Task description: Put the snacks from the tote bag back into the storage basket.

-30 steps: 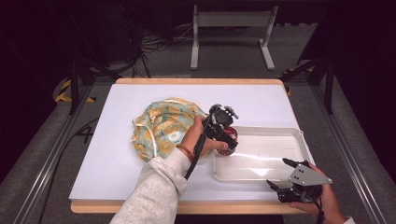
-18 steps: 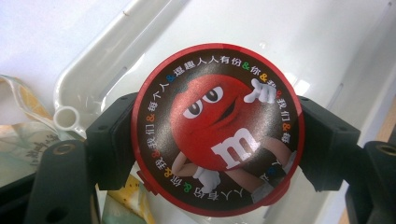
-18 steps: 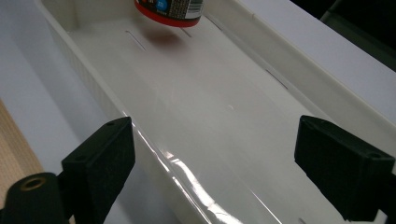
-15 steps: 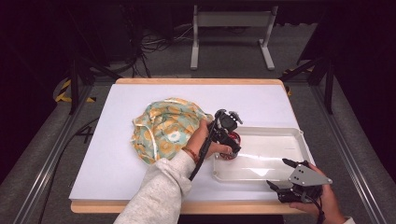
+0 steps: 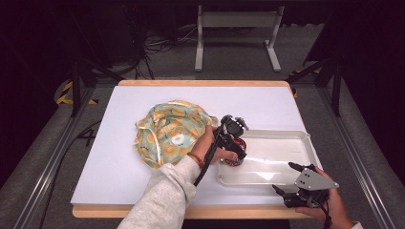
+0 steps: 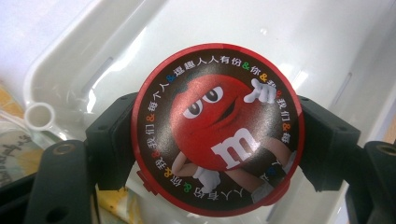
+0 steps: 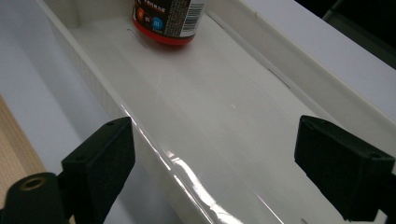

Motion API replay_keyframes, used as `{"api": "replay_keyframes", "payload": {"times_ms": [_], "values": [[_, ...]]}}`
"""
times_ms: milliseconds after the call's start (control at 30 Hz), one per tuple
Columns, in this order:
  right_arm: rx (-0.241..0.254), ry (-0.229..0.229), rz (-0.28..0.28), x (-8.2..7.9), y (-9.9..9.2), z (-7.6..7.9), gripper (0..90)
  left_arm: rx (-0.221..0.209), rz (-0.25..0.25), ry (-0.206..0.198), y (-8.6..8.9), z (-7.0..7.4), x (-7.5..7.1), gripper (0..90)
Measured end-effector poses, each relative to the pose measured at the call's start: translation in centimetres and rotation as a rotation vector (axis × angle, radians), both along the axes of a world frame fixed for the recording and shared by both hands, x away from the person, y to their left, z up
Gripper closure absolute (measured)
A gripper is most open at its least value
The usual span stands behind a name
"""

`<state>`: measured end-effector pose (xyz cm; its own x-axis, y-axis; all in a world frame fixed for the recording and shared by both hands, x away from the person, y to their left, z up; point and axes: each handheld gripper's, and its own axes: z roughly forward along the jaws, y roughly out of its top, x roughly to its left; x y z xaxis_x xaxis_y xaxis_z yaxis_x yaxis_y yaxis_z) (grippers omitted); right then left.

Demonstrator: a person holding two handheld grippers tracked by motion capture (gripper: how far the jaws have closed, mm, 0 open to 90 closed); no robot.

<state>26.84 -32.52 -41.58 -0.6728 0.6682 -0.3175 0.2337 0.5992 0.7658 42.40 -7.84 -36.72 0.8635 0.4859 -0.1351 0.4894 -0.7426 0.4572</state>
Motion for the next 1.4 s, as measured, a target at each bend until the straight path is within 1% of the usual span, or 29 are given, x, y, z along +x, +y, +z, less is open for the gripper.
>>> {"api": "replay_keyframes", "payload": {"times_ms": [167, 267, 367, 700, 1233, 1400], "values": [[0.0, 0.0, -0.002, 0.0, -0.02, 0.0, 12.7, 0.012, -0.001, -0.002, -0.15, -0.24, -0.05, 25.2], [0.0, 0.001, -0.002, -0.01, -0.02, -0.01, 12.7, 0.011, -0.007, -0.001, -0.17, -0.3, -0.08, 25.2], [-0.001, 0.001, -0.001, 0.01, 0.01, -0.01, 12.7, 0.017, -0.006, -0.009, -0.25, -0.38, -0.17, 25.2], [-0.002, 0.003, 0.002, -0.02, 0.04, -0.03, 12.7, 0.032, -0.017, -0.009, -0.3, -0.68, -0.18, 25.2], [-0.003, 0.013, 0.009, 0.01, 0.15, -0.09, 12.5, 0.039, -0.031, -0.019, -0.12, -0.82, -0.23, 25.1], [-0.004, 0.012, 0.01, 0.0, 0.17, -0.08, 12.4, 0.031, -0.029, -0.018, -0.01, -0.86, -0.23, 25.0]]}}
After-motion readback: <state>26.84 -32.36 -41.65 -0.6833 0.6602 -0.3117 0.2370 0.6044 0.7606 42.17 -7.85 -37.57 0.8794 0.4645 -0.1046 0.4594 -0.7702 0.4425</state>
